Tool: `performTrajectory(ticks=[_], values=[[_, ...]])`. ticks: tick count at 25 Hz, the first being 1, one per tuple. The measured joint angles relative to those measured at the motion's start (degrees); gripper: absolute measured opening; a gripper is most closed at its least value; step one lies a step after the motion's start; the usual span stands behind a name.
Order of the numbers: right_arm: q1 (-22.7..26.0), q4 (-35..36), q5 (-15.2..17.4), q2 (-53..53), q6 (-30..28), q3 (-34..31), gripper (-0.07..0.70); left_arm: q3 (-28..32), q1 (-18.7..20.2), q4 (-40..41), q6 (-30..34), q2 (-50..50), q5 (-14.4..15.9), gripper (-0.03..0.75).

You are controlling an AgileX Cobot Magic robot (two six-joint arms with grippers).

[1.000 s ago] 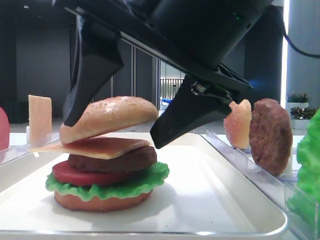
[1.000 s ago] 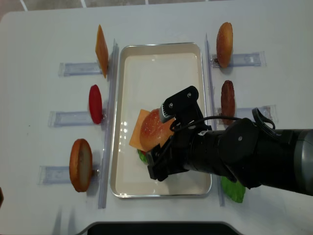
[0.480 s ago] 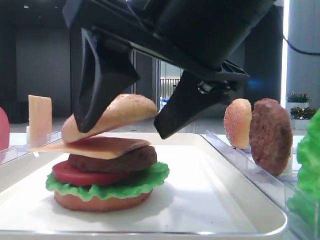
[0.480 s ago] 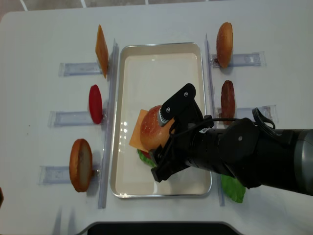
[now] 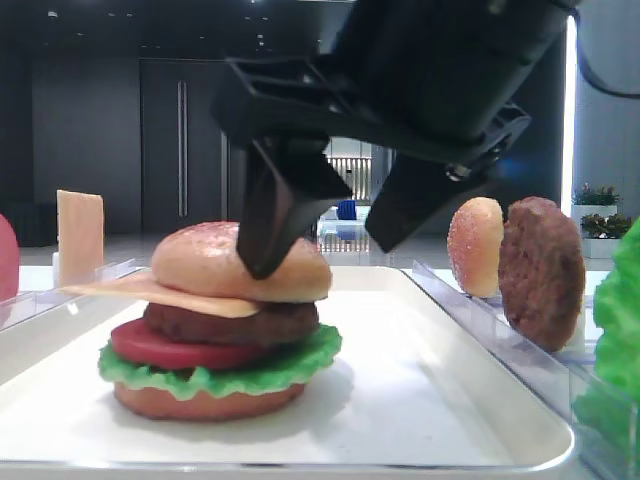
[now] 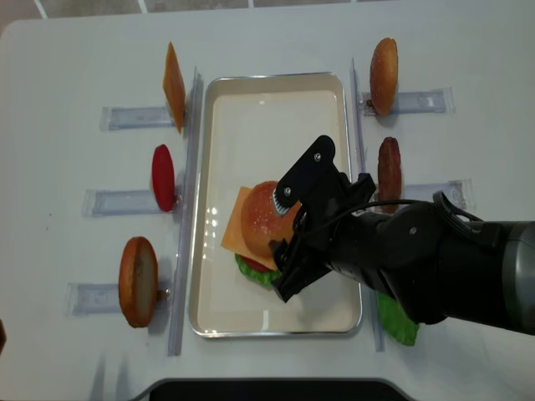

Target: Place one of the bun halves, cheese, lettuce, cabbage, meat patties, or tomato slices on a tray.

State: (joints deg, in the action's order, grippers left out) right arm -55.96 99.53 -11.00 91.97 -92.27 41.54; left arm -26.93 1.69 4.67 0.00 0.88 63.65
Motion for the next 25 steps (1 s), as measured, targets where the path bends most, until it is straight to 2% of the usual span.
performTrajectory(ticks=[3, 5, 7, 14, 20, 25], values=[[0.0, 3.23, -5.22, -0.05, -1.61, 0.0, 0.591, 0.0, 0.0, 0.0, 0.0, 0.0, 0.0, 0.282], [0.0, 3.97, -7.17, -0.16, -1.61, 0.0, 0.591, 0.0, 0.0, 0.0, 0.0, 0.0, 0.0, 0.282], [0.0, 4.1, -6.62, -0.57, -1.61, 0.0, 0.581, 0.0, 0.0, 0.0, 0.0, 0.0, 0.0, 0.282], [0.0, 4.16, -1.54, -5.07, -1.41, 0.0, 0.561, 0.0, 0.0, 0.0, 0.0, 0.0, 0.0, 0.282], [0.0, 4.16, -2.52, -11.99, -0.15, 0.0, 0.524, 0.0, 0.0, 0.0, 0.0, 0.0, 0.0, 0.282], [0.38, 4.21, -5.14, -14.64, -0.1, -0.02, 0.493, 0.0, 0.0, 0.0, 0.0, 0.0, 0.0, 0.282]])
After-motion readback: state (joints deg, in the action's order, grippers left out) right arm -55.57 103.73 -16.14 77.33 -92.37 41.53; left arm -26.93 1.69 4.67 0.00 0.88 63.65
